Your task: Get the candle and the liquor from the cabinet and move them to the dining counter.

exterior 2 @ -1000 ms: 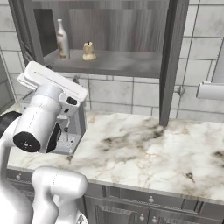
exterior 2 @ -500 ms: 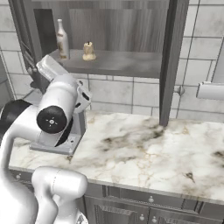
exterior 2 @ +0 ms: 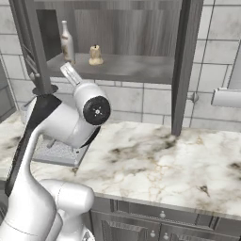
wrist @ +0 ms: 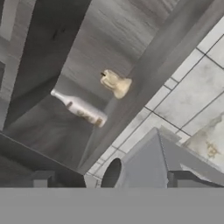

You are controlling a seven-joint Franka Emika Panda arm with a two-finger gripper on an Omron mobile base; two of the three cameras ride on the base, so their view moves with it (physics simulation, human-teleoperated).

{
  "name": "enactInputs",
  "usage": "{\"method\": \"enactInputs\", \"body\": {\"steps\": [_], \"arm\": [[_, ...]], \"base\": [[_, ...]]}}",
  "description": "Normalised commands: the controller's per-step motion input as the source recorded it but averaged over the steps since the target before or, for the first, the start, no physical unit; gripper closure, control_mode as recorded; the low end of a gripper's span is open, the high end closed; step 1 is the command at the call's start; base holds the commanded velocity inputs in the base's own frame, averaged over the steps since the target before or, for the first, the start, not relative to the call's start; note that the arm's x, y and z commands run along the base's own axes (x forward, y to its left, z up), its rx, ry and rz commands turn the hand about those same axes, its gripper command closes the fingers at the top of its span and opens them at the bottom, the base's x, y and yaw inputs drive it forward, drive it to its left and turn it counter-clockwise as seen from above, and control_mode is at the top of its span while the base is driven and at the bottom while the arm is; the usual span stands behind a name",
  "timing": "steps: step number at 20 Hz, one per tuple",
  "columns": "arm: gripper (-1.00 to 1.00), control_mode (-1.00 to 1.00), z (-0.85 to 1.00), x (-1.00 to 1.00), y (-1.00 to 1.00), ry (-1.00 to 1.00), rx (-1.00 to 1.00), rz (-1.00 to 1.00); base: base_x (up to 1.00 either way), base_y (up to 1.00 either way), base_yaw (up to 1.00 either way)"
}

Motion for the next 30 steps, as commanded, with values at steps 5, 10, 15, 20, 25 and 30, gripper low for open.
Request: {"method": "enactInputs", "body": {"steps": [5, 10, 15, 20, 25, 30], "arm": [[-1.00, -1.00, -0.21, 0.55, 0.26, 0.17, 0.03, 0.13], [-1.00, -1.00, -0.05, 0.46, 0.13, 0.12, 0.04, 0.15], [-1.00, -1.00, -0.01, 0.39, 0.20, 0.07, 0.07, 0.16], [-1.00, -1.00, 0.00, 0.20, 0.42, 0.03, 0.07, 0.17], [-1.00, -1.00, 0.00, 0.15, 0.39, 0.02, 0.06, 0.18], [-1.00, -1.00, 0.00, -0.13, 0.45, 0.00, 0.02, 0.22]], "base": [[0.00, 0.00, 0.00], [0.00, 0.00, 0.00], [0.00, 0.00, 0.00], [0.00, 0.00, 0.00], [0.00, 0.00, 0.00], [0.00, 0.00, 0.00]]}}
